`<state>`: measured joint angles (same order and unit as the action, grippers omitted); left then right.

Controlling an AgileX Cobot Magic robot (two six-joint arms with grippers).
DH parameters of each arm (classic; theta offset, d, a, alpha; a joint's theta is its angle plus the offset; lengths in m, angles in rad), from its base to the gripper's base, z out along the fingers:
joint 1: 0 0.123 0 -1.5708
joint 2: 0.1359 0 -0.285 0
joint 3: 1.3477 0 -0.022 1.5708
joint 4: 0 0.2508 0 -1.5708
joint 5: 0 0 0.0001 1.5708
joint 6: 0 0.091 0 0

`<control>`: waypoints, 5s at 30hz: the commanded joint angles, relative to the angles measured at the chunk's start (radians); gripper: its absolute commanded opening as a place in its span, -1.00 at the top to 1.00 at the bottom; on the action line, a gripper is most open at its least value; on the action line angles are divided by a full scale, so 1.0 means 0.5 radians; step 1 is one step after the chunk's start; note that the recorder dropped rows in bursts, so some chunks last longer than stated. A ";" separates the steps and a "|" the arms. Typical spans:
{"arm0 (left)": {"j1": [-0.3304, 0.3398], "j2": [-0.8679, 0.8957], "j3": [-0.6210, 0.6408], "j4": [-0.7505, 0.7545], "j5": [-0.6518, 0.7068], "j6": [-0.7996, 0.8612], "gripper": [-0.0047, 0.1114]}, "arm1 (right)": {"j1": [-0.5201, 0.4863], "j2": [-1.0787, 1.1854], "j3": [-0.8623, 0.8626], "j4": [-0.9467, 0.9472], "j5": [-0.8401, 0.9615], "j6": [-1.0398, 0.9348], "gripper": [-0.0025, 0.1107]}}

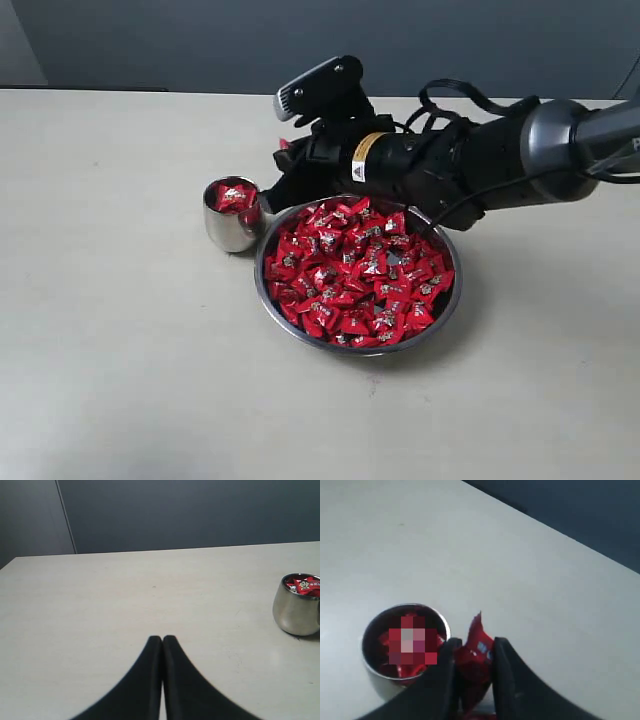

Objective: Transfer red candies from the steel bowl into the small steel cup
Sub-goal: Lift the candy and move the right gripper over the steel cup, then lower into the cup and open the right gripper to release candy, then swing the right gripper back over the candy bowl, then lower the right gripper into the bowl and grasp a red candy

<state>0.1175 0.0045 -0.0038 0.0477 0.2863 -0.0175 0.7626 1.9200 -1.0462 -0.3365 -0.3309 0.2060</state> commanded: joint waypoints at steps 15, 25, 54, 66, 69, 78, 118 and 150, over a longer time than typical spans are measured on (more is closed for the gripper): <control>0.001 -0.009 0.008 -0.006 -0.004 -0.004 0.91 | -0.010 0.324 -0.548 -2.318 -0.164 2.101 0.97; 0.001 -0.009 0.008 -0.006 -0.004 -0.004 0.91 | -0.010 0.386 -0.656 -2.354 -0.234 2.173 0.97; 0.001 -0.009 0.008 -0.006 -0.004 -0.004 0.91 | -0.010 0.474 -0.722 -2.256 -0.061 2.159 0.26; 0.001 -0.009 0.008 -0.006 -0.004 -0.004 0.91 | -0.010 0.352 -0.722 -2.283 -0.061 2.255 0.26; 0.001 -0.009 0.008 -0.006 -0.004 -0.004 0.91 | -0.010 0.280 -0.722 -2.401 -0.061 2.380 0.26; 0.001 -0.009 0.008 -0.006 -0.004 -0.004 0.91 | -0.014 0.105 -0.641 -2.697 0.192 2.681 0.95; 0.001 -0.009 0.008 -0.006 -0.004 -0.004 0.91 | -0.014 -0.501 0.567 -2.816 0.748 2.792 0.97; 0.001 -0.009 0.008 -0.006 -0.004 -0.004 0.91 | -0.010 -0.365 0.587 -2.814 0.206 2.631 0.34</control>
<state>0.1175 0.0045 -0.0038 0.0477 0.2863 -0.0175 0.7609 1.7407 -0.7489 -1.7385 -0.2163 1.5263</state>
